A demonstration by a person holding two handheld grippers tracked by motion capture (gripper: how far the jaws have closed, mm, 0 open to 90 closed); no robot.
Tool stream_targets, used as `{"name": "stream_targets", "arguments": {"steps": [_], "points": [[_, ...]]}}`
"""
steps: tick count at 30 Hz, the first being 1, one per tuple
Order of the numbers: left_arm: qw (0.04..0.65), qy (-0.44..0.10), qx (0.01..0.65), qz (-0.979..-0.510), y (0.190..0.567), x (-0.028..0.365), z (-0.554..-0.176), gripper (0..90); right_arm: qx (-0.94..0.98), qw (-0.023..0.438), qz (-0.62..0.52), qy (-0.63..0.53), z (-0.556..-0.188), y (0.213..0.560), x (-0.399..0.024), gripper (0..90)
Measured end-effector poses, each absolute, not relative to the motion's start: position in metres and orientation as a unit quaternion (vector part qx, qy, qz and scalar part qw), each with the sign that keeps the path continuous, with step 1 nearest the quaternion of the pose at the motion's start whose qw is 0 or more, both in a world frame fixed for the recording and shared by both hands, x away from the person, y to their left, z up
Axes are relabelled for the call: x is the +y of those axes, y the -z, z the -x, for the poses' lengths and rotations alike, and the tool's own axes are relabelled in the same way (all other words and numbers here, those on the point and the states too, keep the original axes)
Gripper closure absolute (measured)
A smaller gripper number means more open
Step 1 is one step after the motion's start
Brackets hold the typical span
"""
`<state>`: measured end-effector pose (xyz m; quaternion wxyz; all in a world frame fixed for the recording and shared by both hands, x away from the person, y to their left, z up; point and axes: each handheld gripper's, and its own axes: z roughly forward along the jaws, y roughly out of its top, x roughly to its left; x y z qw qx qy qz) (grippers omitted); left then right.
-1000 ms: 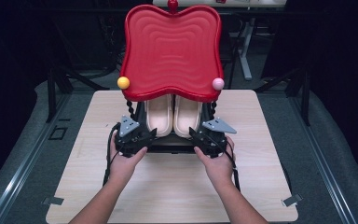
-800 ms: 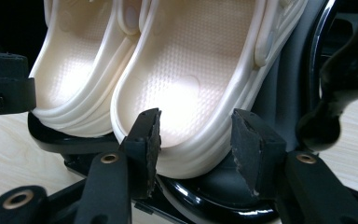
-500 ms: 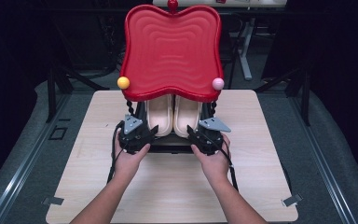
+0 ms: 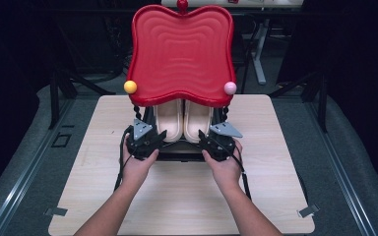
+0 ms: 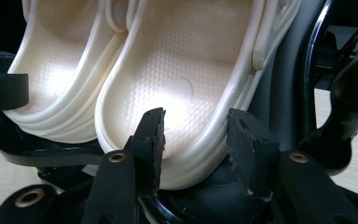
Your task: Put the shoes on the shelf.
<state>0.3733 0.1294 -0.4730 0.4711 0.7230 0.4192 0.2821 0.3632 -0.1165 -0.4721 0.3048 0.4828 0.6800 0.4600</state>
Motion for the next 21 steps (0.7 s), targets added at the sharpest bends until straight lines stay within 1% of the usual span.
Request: {"name": "stream_targets", "arguments": {"steps": [2, 9, 13, 21], "points": [[0.471, -0.281, 0.418, -0.724, 0.473, 0.13, -0.373, 56.4, 0.678, 0.299, -0.483, -0.466, -0.363, 0.473, -0.117, 53.6], [0.471, -0.276, 0.42, -0.725, 0.471, 0.131, -0.372, 54.8, 0.681, 0.286, -0.484, -0.47, -0.362, 0.472, -0.121, 52.8], [0.472, -0.275, 0.419, -0.726, 0.469, 0.133, -0.367, 51.4, 0.683, 0.289, -0.479, -0.47, -0.356, 0.469, -0.121, 51.9], [0.48, -0.278, 0.398, -0.731, 0.466, 0.138, -0.348, 49.5, 0.689, 0.302, -0.459, -0.473, -0.338, 0.465, -0.124, 49.5]]}}
